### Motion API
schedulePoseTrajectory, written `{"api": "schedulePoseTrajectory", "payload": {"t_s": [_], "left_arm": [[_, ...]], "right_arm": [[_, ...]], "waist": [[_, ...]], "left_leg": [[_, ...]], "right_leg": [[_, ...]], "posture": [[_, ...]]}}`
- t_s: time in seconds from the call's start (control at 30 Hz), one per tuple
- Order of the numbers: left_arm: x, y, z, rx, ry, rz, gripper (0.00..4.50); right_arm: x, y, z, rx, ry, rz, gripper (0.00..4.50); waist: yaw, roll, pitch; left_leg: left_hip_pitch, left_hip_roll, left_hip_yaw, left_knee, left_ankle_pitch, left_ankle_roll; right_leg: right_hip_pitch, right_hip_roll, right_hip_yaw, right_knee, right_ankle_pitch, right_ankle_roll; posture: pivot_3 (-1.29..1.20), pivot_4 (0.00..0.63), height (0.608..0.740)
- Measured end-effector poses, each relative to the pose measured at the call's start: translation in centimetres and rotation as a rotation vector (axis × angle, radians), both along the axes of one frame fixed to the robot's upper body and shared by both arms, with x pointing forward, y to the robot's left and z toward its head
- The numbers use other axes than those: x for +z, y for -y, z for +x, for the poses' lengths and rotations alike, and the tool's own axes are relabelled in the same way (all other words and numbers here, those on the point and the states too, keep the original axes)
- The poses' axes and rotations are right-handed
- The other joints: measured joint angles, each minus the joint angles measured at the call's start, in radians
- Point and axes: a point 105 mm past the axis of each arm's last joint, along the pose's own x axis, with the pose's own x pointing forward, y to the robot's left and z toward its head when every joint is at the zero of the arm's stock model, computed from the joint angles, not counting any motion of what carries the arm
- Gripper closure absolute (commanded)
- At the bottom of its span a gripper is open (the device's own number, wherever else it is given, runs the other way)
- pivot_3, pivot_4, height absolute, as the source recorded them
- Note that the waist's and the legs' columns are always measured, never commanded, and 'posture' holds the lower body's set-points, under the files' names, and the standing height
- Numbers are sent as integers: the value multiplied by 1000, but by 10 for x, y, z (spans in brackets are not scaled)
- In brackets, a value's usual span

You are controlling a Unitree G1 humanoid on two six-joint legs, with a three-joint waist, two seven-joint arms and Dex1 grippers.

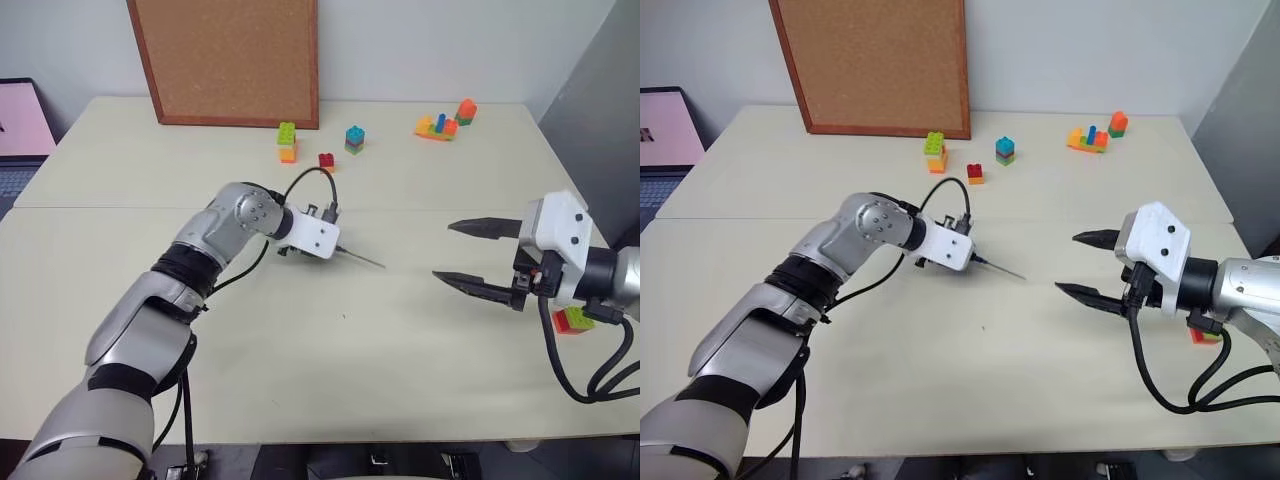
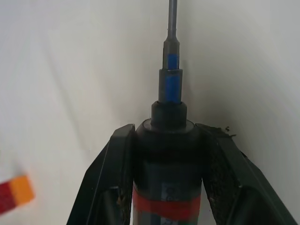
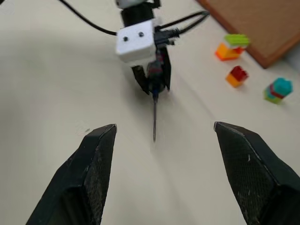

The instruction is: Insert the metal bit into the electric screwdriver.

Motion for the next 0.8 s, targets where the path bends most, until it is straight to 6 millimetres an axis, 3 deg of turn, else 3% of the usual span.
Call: {"api": "schedulePoseTrajectory", "payload": {"t_s": [0.13, 0.2, 0.53, 0.7, 0.8], "left_arm": [[-6, 8, 4, -22, 1, 21, 2863], [-7, 10, 6, -14, 1, 22, 2163], [0, 8, 7, 22, -39, -74, 317], [7, -4, 2, 92, -114, -212, 317], [33, -26, 3, 206, -144, -373, 317]], "right_arm": [[-10, -6, -2, 16, -34, -6, 1010], [-14, -9, -4, 26, -46, -8, 1010], [-14, -13, -2, 33, -45, 1, 1010], [-15, -12, 3, 22, -42, 7, 1010], [-13, -8, 8, 1, -24, 14, 1010]], "waist": [[5, 0, 0], [11, 0, -1], [8, 0, -1], [-3, -1, -1], [-11, -1, -1]], "left_leg": [[4, -1, 0, 0, 0, 1], [5, -1, 0, 1, 0, 1], [6, -1, 1, 4, 0, 0], [4, 1, 0, 4, 0, 0], [5, 2, 0, 4, 0, 0]], "right_leg": [[4, -2, -2, 2, -3, 5], [4, -3, -2, 3, -3, 6], [4, -2, -1, 7, -2, 7], [2, -2, -1, 9, 0, 4], [2, -2, -1, 9, 1, 2]], "posture": [[0, 150, 740], [0, 150, 740], [0, 150, 740], [0, 150, 740], [0, 150, 740]]}}
